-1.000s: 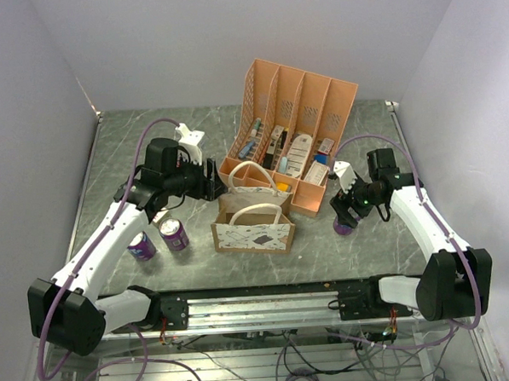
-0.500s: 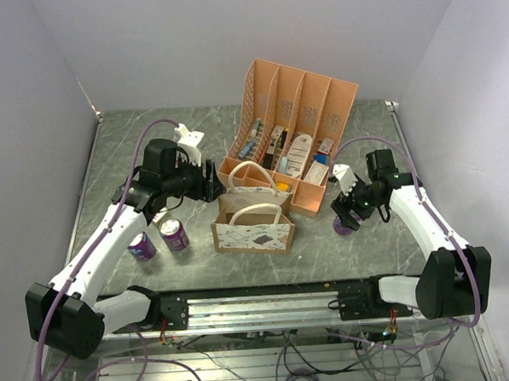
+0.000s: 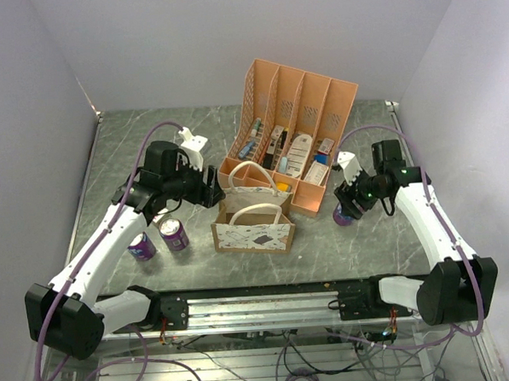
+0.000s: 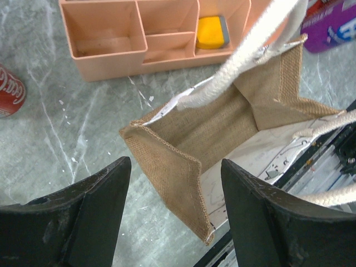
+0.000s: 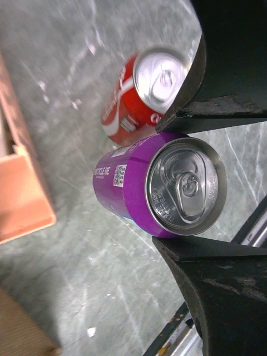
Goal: Place the beverage into the canvas bag
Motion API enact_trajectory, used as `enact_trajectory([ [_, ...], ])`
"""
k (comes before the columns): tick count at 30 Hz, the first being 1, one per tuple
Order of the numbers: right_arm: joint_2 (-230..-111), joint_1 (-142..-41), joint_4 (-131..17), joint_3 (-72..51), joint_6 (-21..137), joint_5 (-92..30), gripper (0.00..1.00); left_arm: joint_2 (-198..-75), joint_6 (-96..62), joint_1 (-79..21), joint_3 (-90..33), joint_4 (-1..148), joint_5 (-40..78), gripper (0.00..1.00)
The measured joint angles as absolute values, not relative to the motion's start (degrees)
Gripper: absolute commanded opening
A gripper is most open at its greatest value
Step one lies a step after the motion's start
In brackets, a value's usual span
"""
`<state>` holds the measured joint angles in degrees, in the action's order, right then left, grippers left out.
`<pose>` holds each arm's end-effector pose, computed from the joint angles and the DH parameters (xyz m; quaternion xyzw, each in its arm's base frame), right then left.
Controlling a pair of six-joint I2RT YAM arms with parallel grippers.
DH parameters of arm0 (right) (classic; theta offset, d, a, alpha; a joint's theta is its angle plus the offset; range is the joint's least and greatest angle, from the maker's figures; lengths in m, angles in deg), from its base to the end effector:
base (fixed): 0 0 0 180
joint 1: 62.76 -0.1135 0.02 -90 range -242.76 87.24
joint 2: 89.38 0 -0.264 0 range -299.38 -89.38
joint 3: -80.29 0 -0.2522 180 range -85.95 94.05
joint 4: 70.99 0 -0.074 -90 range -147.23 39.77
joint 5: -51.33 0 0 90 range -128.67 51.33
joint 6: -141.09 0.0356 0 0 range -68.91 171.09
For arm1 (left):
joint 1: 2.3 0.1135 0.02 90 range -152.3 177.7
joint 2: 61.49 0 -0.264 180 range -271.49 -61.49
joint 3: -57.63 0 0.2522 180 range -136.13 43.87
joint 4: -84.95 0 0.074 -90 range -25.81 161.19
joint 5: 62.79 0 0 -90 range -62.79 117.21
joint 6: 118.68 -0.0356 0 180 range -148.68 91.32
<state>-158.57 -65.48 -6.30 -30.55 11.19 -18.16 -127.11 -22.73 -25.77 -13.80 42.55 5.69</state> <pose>0.2234 0.0231 0.2631 -0.3852 0.8804 0.0960 0.2595 0.2222 -0.1107 0.3156 0.2166 0.8546 -0.2734 0.3847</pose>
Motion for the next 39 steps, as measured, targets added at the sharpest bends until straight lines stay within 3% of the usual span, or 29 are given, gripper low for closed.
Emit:
enact_trajectory([
  [3,-157.7,-65.7,-5.6,-26.3,12.4,-17.0,0.00,-127.1,-23.8,-26.3,-13.4,41.8,4.8,0.77],
  [19,-160.4,-79.1,-6.0,0.0,20.3,-4.3,0.00,-127.9,-24.7,-27.0,-8.6,41.7,-2.2,0.58],
  [28,-167.9,-91.4,-8.4,2.4,20.0,-2.4,0.00,-127.6,-27.9,-27.0,-6.7,42.6,-3.4,0.41],
  [34,-171.8,-99.0,-11.6,2.3,19.3,-3.2,0.00,-127.1,-29.3,-27.0,-5.1,42.8,-4.2,0.19],
  [39,-174.5,-102.7,-14.2,2.2,18.6,-3.8,0.00,-125.9,-29.6,-26.8,-4.7,43.2,-4.1,0.17],
])
